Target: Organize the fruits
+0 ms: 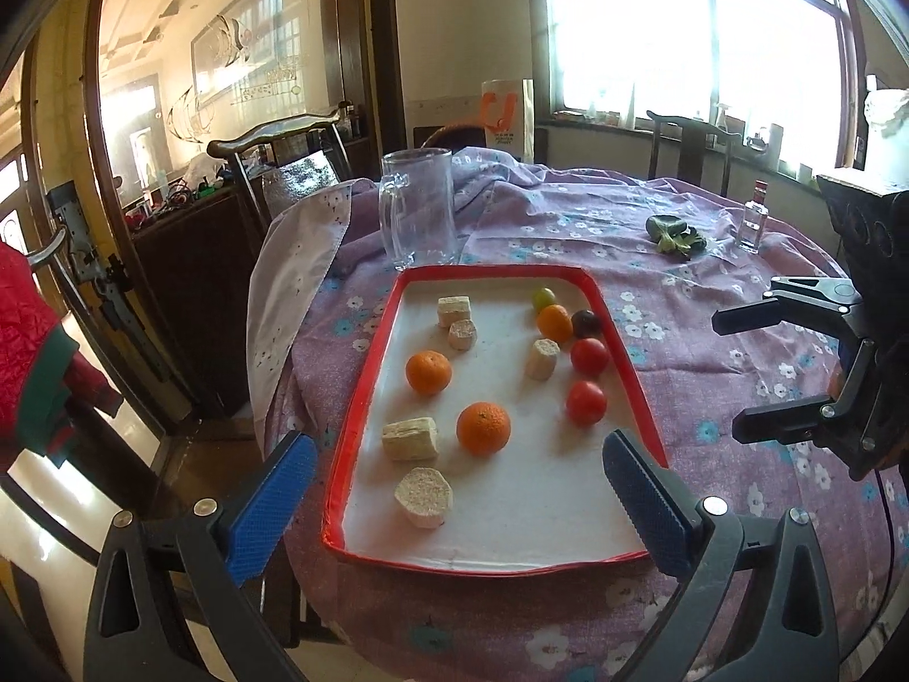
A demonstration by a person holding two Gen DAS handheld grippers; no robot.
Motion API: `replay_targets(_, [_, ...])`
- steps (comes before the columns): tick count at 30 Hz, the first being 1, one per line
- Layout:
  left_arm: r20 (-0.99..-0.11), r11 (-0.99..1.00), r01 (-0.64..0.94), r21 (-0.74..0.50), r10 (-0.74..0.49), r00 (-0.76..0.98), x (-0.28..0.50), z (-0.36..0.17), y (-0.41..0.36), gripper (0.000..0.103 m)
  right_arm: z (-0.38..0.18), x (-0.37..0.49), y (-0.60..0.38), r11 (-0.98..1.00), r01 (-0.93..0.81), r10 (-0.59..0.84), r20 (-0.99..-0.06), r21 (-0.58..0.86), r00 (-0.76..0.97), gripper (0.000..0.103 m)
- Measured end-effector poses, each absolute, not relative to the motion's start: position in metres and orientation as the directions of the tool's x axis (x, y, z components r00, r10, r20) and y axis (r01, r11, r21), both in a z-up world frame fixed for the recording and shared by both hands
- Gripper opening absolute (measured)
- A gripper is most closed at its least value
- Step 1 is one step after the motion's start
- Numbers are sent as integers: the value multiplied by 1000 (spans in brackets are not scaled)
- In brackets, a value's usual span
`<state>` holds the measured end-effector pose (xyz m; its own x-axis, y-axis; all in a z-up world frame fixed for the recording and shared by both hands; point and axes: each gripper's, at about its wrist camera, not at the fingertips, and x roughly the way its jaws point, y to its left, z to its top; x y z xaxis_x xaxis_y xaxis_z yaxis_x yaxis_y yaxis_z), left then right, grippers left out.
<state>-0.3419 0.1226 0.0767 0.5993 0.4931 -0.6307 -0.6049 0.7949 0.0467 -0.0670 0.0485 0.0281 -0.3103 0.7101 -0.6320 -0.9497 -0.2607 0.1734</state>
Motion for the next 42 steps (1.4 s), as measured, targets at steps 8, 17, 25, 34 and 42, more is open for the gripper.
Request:
replay_targets(8, [-620,806,-585,96,508,598,-339,79,105,102,29,-75,36,-292,-947,700,-644,134,-307,97])
replay_targets(17, [-611,809,-568,150,528,591,-336,79,89,102,32,-83,24,-315,-944,704,-643,95,-300,97])
replay_targets(25, [-610,811,-560,167,531,588,-336,76,83,102,35,-90,18,-337,-940,713,-636,59,-296,97])
replay_targets(34, [-609,811,-561,166,532,588,-336,74,84,102,34,-95,17,-349,-936,710,-639,45,-295,97])
replay_targets(42, [-569,806,-566,174,551,611,-342,74,81,102,31,-99,19,-357,-933,704,-645,39,-296,97])
